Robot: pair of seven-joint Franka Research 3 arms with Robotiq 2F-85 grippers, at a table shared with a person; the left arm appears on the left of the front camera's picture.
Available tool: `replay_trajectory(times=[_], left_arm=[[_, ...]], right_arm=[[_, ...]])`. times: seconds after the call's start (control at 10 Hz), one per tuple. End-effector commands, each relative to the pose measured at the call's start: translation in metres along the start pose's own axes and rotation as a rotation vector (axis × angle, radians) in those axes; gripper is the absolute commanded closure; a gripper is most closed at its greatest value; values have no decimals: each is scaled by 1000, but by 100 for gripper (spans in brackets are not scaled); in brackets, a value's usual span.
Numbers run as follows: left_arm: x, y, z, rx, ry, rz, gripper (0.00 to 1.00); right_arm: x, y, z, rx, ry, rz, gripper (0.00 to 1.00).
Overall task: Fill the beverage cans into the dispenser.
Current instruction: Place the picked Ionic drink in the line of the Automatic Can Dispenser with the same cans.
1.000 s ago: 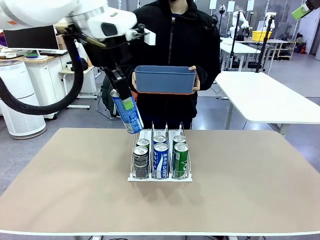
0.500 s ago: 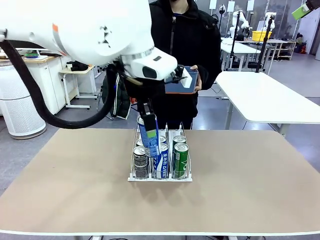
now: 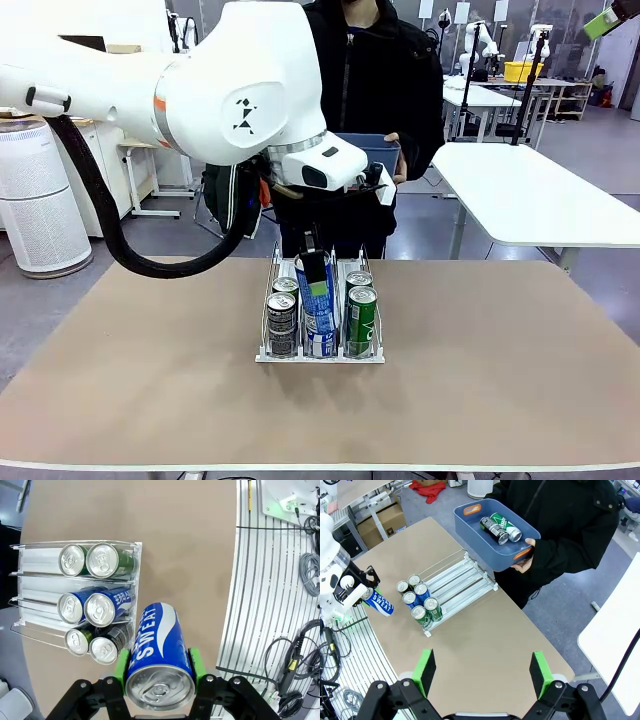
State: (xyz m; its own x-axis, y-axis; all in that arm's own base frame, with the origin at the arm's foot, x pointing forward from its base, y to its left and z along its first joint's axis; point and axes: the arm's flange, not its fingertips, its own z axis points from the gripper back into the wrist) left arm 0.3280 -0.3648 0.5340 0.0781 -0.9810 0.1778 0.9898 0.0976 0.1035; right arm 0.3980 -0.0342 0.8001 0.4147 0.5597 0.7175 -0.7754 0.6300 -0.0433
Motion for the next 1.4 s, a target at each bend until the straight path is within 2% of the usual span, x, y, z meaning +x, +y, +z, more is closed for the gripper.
replay_trajectory(times=[0.0, 0.3, 0.4, 0.6, 1.3], left_arm=[[0, -4, 1, 14, 13, -1, 42], [0, -1, -1, -1, 5, -3, 42], [-5, 1, 2, 65, 39, -1, 42], [2, 3, -16, 68, 92, -31, 42], [4, 12, -63, 66, 64, -38, 42]], right_arm=[[0, 1, 0, 0, 2, 2, 0], [0, 1, 0, 0, 2, 2, 0], [0, 1, 0, 0, 2, 2, 0], [0, 1, 0, 0, 2, 2, 0], [0, 1, 0, 0, 2, 2, 0]])
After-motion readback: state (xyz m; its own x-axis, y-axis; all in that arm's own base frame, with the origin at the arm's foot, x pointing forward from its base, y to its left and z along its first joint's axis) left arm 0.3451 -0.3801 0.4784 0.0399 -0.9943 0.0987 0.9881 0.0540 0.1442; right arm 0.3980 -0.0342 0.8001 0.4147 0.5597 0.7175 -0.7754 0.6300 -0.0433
